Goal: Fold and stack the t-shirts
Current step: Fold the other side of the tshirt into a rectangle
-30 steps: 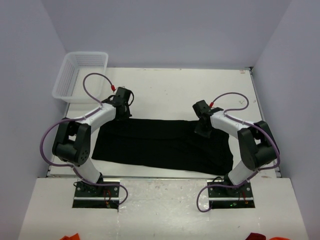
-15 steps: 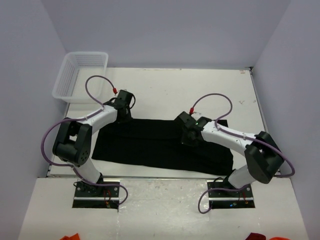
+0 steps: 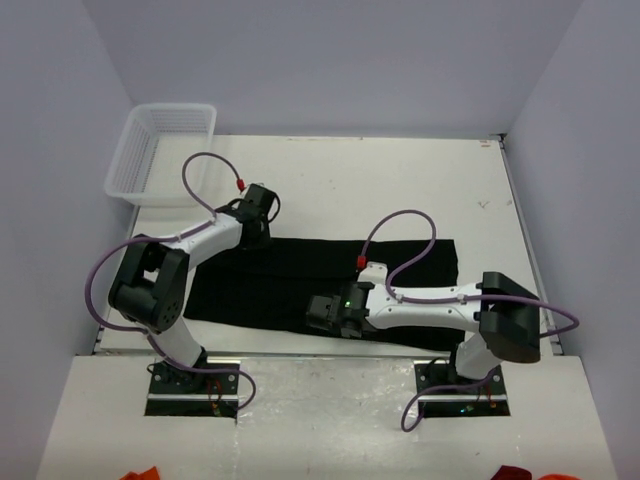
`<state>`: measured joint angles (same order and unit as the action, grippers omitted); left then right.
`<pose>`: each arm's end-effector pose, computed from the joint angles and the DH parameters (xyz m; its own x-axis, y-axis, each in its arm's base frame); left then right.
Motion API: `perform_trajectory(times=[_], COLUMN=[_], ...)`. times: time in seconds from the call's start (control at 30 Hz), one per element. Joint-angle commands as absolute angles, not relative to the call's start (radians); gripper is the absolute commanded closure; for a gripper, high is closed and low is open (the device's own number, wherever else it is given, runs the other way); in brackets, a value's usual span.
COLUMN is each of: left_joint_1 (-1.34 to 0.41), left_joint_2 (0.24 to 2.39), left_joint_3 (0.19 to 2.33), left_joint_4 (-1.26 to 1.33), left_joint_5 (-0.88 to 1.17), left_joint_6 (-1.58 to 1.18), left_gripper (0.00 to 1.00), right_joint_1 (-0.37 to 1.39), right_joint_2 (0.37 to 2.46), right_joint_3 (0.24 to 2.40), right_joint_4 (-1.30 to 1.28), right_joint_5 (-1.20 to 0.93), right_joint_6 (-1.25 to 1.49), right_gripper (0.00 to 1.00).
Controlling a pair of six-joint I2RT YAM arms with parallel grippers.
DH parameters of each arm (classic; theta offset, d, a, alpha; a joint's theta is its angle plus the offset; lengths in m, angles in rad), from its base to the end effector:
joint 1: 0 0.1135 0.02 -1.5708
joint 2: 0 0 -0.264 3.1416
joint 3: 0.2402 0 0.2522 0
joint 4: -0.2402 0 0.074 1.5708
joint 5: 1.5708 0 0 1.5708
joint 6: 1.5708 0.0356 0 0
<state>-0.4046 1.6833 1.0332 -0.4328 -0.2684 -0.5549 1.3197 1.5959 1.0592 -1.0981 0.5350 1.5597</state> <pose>0.3087 -0.1219 0.1796 -0.8299 -0.1972 -0.5218 -0.2023 0.9781 -0.0479 0.0825 0.2484 0.1993 -0.8441 0.1714 -0.5081 0.2386 0.9686 -0.0696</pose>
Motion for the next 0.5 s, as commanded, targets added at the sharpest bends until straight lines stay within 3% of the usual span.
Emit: perform_trajectory(times=[0.0,0.07,0.17,0.2,0.33,0.47], left_joint_1=[-0.449,-0.456,-0.459,-0.459,-0.459,-0.459], left_joint_2=[1.692,1.692,1.697,1.697,1.709,1.713], left_joint_3=[1.08,1.083,1.075,1.071,1.061,1.065], left_joint_4=[-0.405,-0.407,-0.406,-0.402,-0.413,-0.359], left_joint_5=[-0.293,-0.299,-0.301,-0.304,-0.337,-0.15], left_joint_6=[-0.532,-0.532,-0.529,-0.523,-0.506,-0.451], left_gripper=[1.0,1.0,1.0,1.0,1.0,1.0], right_joint_1=[1.296,1.208,1.029,0.999,0.891,0.75], right_joint_2=[1.54,1.484,1.416,1.401,1.394,1.488], right_joint_3=[1.097,1.063,0.993,0.976,0.98,1.041], right_joint_4=[-1.23,-1.209,-0.997,-0.953,-0.9,-0.777], right_joint_5=[0.699,0.719,0.664,0.655,0.678,0.527], right_joint_6=[1.669,1.632,1.354,1.312,1.221,0.951], right_gripper=[0.32,0.48,0.95,1.0,1.0,1.0])
